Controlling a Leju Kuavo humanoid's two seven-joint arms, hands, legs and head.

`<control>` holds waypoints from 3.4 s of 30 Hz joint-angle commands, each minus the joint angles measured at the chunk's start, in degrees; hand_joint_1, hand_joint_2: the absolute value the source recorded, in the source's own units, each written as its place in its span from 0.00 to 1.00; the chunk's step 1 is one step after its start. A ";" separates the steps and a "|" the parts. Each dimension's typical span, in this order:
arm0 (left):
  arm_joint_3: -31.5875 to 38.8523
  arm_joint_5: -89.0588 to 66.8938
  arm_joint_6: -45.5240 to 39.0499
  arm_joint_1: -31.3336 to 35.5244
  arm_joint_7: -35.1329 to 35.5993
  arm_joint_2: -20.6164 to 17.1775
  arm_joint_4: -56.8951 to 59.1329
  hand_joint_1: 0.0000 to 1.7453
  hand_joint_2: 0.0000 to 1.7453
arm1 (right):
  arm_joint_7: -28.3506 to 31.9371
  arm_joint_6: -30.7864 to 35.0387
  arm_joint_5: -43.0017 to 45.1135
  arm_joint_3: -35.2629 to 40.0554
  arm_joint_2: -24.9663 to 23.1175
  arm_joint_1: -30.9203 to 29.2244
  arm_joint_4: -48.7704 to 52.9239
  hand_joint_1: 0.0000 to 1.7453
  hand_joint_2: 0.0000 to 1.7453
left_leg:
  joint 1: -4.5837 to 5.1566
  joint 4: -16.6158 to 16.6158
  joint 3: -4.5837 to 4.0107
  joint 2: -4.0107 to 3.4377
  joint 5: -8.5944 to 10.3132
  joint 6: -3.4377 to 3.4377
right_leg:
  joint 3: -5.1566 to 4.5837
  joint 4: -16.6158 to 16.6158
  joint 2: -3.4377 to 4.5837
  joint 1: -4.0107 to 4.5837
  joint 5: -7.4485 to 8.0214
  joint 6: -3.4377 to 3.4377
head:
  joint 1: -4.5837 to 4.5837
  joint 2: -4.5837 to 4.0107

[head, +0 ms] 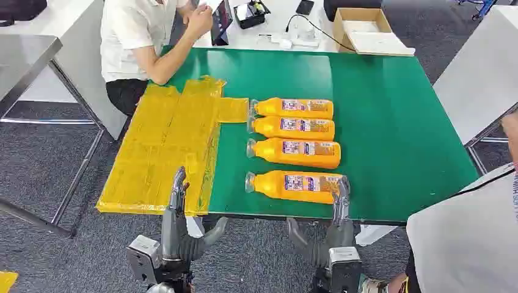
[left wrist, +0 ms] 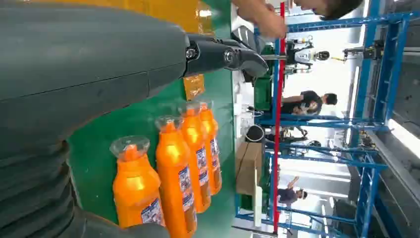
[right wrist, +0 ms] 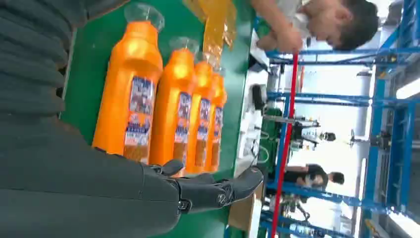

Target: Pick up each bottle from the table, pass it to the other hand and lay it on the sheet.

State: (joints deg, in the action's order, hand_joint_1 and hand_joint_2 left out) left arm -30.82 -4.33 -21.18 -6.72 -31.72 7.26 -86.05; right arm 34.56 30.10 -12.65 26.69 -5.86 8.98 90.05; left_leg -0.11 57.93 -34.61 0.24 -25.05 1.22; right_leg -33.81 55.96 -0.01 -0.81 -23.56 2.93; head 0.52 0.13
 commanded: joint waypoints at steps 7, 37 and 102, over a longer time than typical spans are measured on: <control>-1.03 0.17 1.66 3.06 2.36 -0.41 8.12 0.00 1.00 | -7.34 4.11 -18.15 -3.84 4.90 -1.43 -4.74 0.00 1.00 | 0.00 -0.13 0.28 0.04 -0.02 -0.03 | 0.29 -0.13 -0.04 0.01 -0.03 -0.07 | 0.00 0.00; -1.65 -3.07 1.95 3.67 3.12 -0.25 7.15 0.00 1.00 | -19.16 2.29 -36.41 -1.06 9.36 -5.97 -12.54 0.00 1.00 | -0.02 -0.07 0.23 -0.04 -0.05 -0.05 | 0.24 -0.09 0.03 0.03 -0.03 -0.09 | 0.00 0.00; -3.40 -1.76 8.23 8.14 0.37 1.89 12.35 0.00 1.00 | -29.78 -19.45 -44.47 9.37 11.57 -37.09 -49.04 0.00 1.00 | 0.02 -0.07 0.37 -0.08 0.03 0.03 | 0.38 -0.04 0.08 0.00 0.02 -0.07 | 0.00 0.00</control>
State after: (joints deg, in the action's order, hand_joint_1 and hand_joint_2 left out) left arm -34.14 -5.88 -12.96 0.95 -31.41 10.58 -75.30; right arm 6.62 10.51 -55.61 32.48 5.36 -25.12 46.71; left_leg -0.09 57.96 -34.55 0.26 -24.93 1.33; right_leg -33.69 55.97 -0.02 -0.82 -23.47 3.00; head 0.52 0.13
